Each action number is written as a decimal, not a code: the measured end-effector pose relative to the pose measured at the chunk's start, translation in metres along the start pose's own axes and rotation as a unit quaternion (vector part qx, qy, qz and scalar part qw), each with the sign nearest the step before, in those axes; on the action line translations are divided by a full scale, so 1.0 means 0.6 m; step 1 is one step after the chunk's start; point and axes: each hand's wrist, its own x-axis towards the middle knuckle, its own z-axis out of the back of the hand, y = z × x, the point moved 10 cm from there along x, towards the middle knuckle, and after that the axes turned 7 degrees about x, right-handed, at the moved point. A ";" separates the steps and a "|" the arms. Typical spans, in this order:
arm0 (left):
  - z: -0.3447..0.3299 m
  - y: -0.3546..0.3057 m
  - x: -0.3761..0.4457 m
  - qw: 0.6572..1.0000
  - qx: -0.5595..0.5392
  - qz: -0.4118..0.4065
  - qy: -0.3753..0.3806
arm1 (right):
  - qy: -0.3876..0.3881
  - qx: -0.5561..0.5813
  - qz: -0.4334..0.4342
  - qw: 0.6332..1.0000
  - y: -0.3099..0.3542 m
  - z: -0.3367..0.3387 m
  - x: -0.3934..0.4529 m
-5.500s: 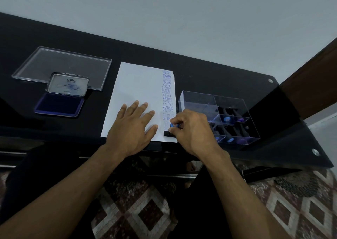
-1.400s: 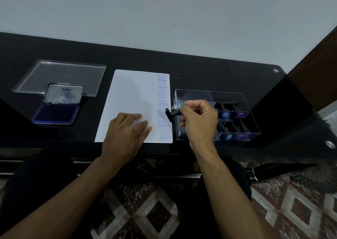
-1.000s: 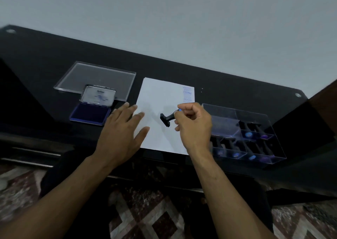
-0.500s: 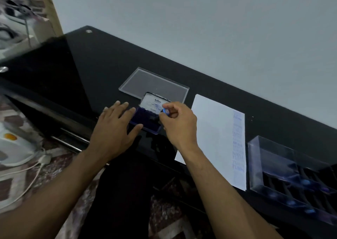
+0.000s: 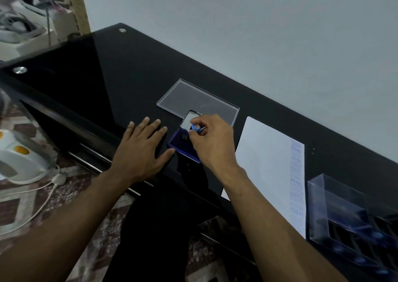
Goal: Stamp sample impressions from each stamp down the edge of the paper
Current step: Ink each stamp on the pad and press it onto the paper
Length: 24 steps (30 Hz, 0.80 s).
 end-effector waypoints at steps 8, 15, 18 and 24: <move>-0.001 0.000 0.000 1.000 0.002 0.004 -0.007 | 0.042 -0.041 0.003 0.998 0.002 -0.027 -0.003; -0.002 0.001 0.000 1.000 0.003 0.007 -0.018 | 0.063 -0.061 -0.014 0.996 0.001 -0.024 0.000; -0.003 0.001 0.000 1.000 0.005 0.008 -0.018 | 0.067 -0.065 -0.012 0.996 0.004 -0.020 0.001; -0.003 0.001 -0.001 1.000 0.006 0.010 -0.022 | 0.070 -0.079 0.006 0.994 0.008 -0.019 0.001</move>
